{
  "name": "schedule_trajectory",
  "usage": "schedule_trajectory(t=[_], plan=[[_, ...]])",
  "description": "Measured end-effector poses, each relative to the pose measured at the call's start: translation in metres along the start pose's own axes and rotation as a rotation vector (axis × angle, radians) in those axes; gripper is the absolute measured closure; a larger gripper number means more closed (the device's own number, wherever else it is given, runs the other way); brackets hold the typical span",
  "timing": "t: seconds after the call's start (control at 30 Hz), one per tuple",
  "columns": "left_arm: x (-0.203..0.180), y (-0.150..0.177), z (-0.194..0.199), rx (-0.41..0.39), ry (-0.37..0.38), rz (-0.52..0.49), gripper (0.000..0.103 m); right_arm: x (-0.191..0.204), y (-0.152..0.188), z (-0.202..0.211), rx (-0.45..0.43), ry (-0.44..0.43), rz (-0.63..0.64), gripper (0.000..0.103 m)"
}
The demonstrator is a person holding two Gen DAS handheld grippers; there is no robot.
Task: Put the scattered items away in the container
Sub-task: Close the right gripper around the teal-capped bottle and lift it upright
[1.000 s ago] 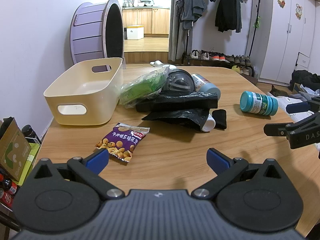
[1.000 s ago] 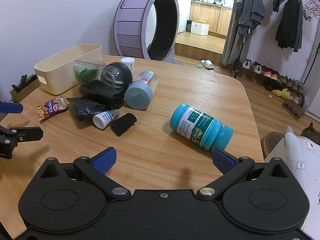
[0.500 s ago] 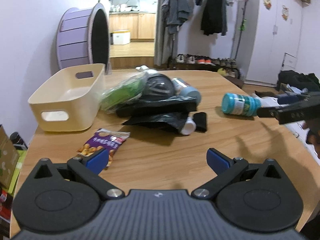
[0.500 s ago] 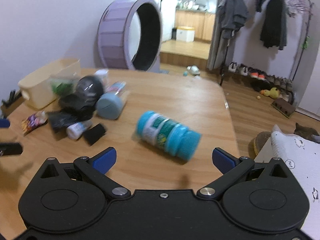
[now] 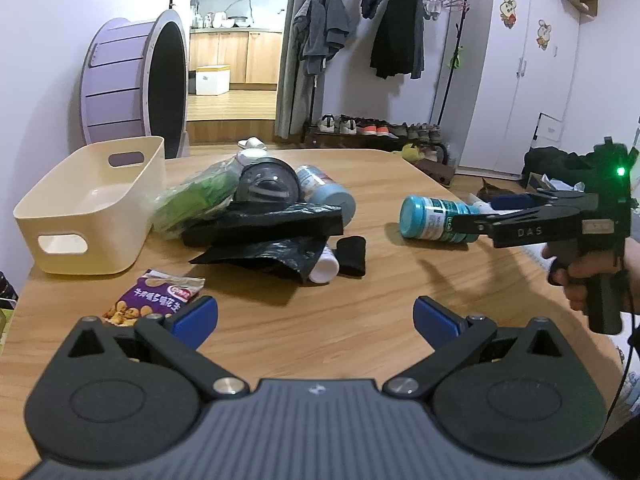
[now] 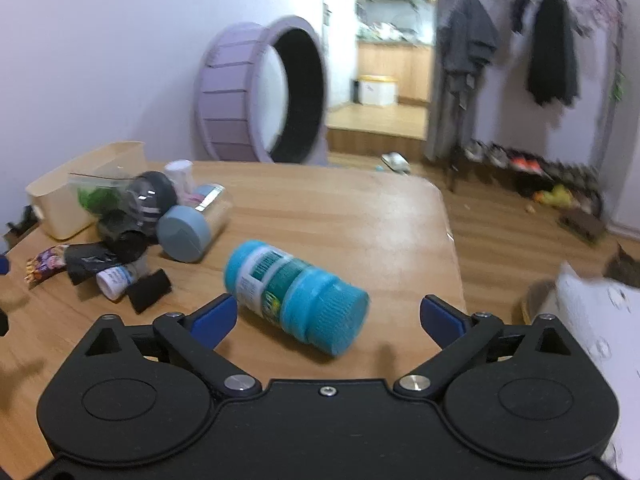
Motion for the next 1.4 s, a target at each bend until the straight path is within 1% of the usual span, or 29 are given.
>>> schedule_trajectory(t=[0.1, 0.23, 0.3, 0.37, 0.4, 0.5, 0.57, 0.67, 0.77, 0.8, 0.83, 0.87, 0.9, 0.97, 1.03, 1.2, 1.4], plan=[[0.0, 0.0, -0.001, 0.003, 0.002, 0.006, 0.0, 0.003, -0.004, -0.006, -0.027, -0.053, 0.03, 0.005], [0.001, 0.001, -0.005, 0.015, 0.002, 0.02, 0.0, 0.001, -0.005, -0.014, -0.014, -0.078, 0.011, 0.005], [0.001, 0.001, -0.006, 0.017, 0.003, 0.022, 0.0, 0.0, -0.002, -0.018, 0.002, -0.084, 0.006, 0.008], [0.001, 0.001, -0.005, 0.015, 0.003, 0.02, 0.0, 0.001, 0.002, -0.019, 0.026, -0.102, -0.002, 0.018], [0.001, 0.001, -0.005, 0.014, 0.003, 0.02, 0.0, 0.003, 0.003, -0.019, 0.039, -0.116, -0.002, 0.02], [0.0, 0.0, -0.003, 0.011, 0.002, 0.022, 0.0, 0.013, 0.005, -0.012, 0.05, -0.129, 0.046, 0.021], [0.001, 0.0, -0.003, 0.011, -0.001, 0.022, 0.0, 0.019, 0.005, -0.005, 0.049, -0.149, 0.061, 0.025], [0.001, 0.001, -0.003, 0.012, -0.001, 0.021, 0.0, 0.028, 0.006, 0.005, 0.045, -0.175, 0.093, 0.025], [0.0, 0.001, -0.003, 0.011, -0.002, 0.017, 0.0, 0.028, 0.009, 0.005, 0.04, -0.173, 0.127, 0.026], [0.0, 0.001, -0.003, 0.01, -0.003, 0.015, 0.0, 0.024, 0.012, 0.003, 0.048, -0.167, 0.113, 0.028], [0.001, 0.001, -0.003, 0.009, -0.003, 0.015, 0.0, 0.019, 0.014, 0.001, 0.053, -0.159, 0.096, 0.035], [0.001, 0.0, -0.004, 0.008, -0.003, 0.016, 0.0, 0.014, 0.015, -0.001, 0.057, -0.145, 0.08, 0.046], [0.002, 0.0, -0.003, 0.007, -0.004, 0.017, 0.0, 0.009, 0.017, -0.003, 0.064, -0.134, 0.067, 0.052], [0.003, 0.0, -0.003, 0.006, -0.006, 0.021, 0.0, 0.002, 0.019, -0.005, 0.068, -0.133, 0.028, 0.058], [0.003, 0.0, -0.003, 0.007, -0.005, 0.027, 0.0, 0.001, 0.02, -0.005, 0.059, -0.137, 0.011, 0.058], [-0.001, 0.002, -0.003, 0.01, 0.0, 0.015, 0.0, 0.004, 0.019, -0.006, 0.05, -0.137, 0.026, 0.056], [-0.001, 0.002, -0.002, 0.009, -0.003, 0.019, 0.0, 0.004, 0.013, -0.005, 0.037, -0.144, -0.014, 0.058]])
Point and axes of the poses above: each gripper's, at about its wrist camera, not at the fingertips, and z roughly against the way its jaws point, x to its left, y to its underside, the point moved 8 cm from there along -z, roughly the way its jaws point, and after that the axes turned 12 degrees about -x, right-handed, at the moved point
